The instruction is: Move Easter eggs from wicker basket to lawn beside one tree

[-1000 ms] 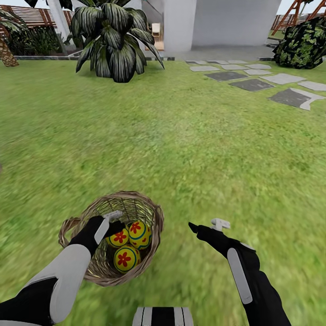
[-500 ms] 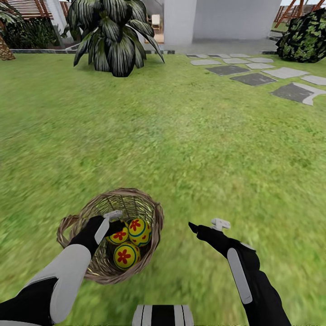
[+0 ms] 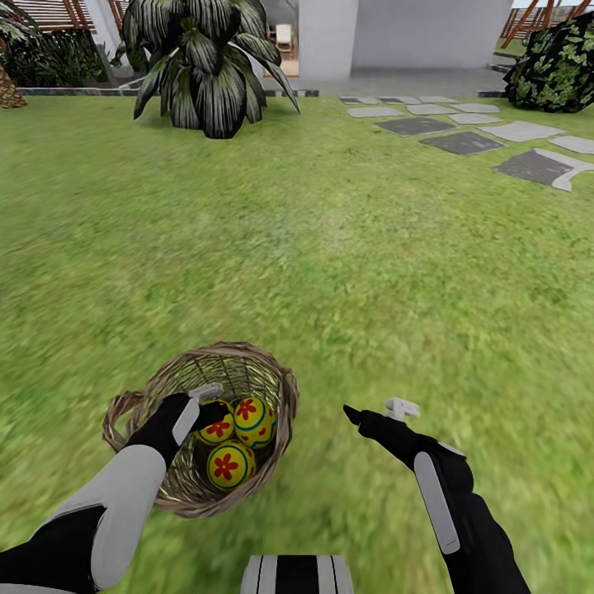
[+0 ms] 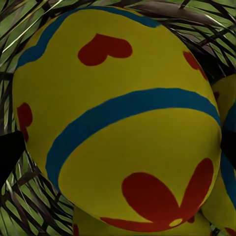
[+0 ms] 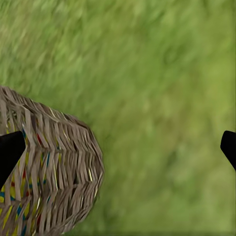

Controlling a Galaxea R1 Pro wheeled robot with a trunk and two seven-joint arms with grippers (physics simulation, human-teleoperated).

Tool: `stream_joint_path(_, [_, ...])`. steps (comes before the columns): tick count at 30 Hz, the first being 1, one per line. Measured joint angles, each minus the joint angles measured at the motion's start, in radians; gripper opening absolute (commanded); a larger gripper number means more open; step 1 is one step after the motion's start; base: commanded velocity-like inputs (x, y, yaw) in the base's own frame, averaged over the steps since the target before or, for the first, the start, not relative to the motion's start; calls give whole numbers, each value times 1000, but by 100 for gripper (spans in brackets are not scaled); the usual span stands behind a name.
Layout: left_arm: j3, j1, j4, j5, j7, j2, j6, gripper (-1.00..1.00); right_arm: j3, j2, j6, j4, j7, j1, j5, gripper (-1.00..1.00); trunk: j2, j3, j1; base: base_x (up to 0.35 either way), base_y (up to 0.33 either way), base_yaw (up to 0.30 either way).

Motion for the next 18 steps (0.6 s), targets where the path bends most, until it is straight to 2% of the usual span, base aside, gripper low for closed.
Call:
stream_joint_path(15, [1, 0, 0, 0, -1, 0, 0, 100, 0, 0, 0, 0, 0, 0, 0, 100, 0, 0, 0, 0, 0, 0])
stream_joint_path(18, [1, 0, 0, 0, -1, 0, 0, 100, 0, 0, 0, 0, 0, 0, 0, 100, 0, -8, 1, 0, 0, 0])
